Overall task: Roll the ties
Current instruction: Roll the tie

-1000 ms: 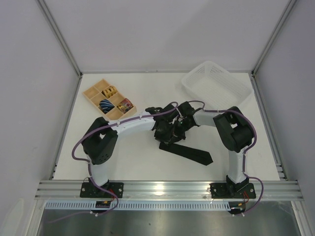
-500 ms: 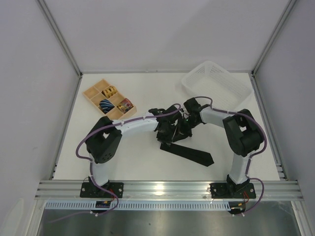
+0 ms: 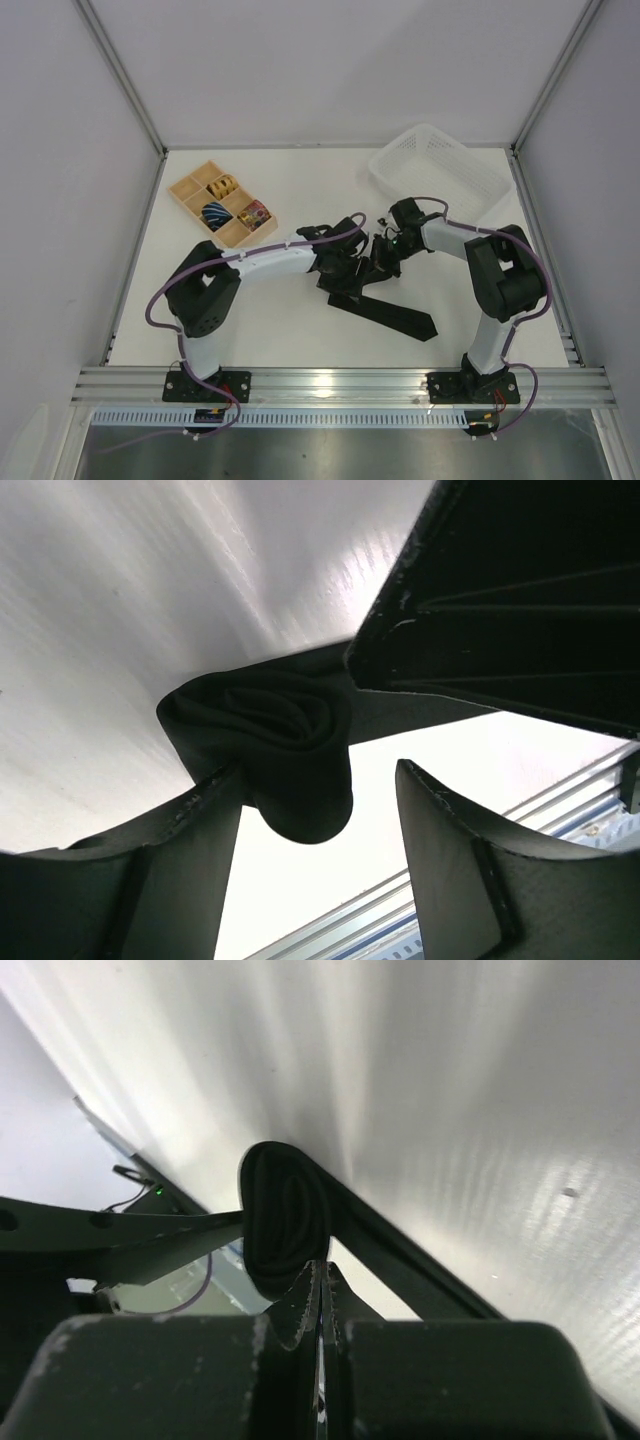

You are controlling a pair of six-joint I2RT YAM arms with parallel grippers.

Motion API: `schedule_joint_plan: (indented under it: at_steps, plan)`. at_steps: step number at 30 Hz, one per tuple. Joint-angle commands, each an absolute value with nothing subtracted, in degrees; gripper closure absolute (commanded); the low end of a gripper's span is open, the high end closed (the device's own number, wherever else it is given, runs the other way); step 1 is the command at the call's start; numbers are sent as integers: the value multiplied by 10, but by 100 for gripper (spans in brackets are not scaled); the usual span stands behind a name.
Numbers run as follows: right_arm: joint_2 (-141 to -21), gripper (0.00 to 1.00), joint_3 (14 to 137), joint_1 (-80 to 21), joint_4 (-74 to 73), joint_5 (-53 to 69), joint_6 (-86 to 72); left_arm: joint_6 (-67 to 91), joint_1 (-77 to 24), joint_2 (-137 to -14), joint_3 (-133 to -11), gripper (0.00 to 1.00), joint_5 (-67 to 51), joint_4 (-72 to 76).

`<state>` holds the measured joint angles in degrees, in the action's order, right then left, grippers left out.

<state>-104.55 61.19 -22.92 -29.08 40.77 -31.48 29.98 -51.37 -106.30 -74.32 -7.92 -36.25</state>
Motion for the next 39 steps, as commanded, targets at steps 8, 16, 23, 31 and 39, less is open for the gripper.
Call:
schedule_joint_plan:
  at_steps: [8, 16, 23, 31, 39]
  plan:
    - [-1086, 100, 647, -229, -243, 591, -324, 289, -520, -1035, -707, 24, -117, -321]
    - [-1131, 100, 678, -249, -274, 611, -294, 285, -521, -1042, -706, 23, -121, -314]
    - [-1122, 100, 664, -249, -282, 588, -272, 281, -521, -1054, -715, 23, -122, -318]
    - [-1109, 100, 689, -230, -261, 617, -277, 283, -521, -1055, -718, 23, -123, -321]
    - [-1119, 100, 701, -249, -305, 635, -228, 279, -521, -1055, -719, 23, -118, -323]
